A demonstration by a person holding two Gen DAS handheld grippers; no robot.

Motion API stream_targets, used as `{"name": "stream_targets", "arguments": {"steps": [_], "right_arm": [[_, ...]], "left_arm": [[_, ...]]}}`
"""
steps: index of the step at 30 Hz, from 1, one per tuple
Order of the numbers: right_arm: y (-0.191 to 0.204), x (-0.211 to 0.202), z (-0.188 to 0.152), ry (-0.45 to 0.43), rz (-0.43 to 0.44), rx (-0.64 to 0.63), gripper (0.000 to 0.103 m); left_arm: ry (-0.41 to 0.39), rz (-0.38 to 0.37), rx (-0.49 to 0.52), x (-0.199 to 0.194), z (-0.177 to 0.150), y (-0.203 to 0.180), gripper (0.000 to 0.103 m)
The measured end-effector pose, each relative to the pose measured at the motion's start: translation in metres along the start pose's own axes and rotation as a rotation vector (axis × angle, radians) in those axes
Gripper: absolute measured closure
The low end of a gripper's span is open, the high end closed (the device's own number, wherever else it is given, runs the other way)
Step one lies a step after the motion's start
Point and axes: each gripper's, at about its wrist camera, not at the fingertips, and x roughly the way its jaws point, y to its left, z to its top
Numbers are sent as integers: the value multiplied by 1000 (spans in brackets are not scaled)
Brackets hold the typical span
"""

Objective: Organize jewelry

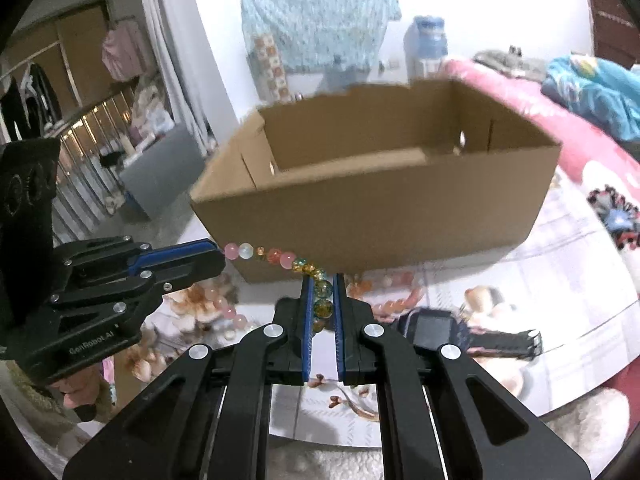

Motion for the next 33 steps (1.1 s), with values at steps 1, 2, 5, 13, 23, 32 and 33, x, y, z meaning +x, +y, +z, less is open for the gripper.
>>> {"name": "stream_targets", "arguments": {"steps": [1, 2, 5, 13, 23, 32, 33], "right_arm": [[1, -7, 5, -17, -2, -6, 96], [1, -12, 7, -31, -1, -10, 96], [1, -32, 23, -90, 17, -38, 96], [-1, -12, 100, -106, 121, -81, 96], [-20, 135, 164, 256, 130, 21, 96], [-16, 183, 178, 358, 84, 61, 85], [-16, 181, 181, 348, 85, 64, 81]], "left_arm": [[-18, -5, 1, -5, 4, -2, 94], [-38, -9, 5, -11, 10, -5, 94], [-108, -15, 28, -28, 28, -13, 94], [-243, 58, 83, -39, 95, -3, 94], [99, 192, -22, 81, 129, 74, 94], [161, 301, 16, 116, 126, 90, 93], [154, 296, 15, 115, 126, 90, 93]]}}
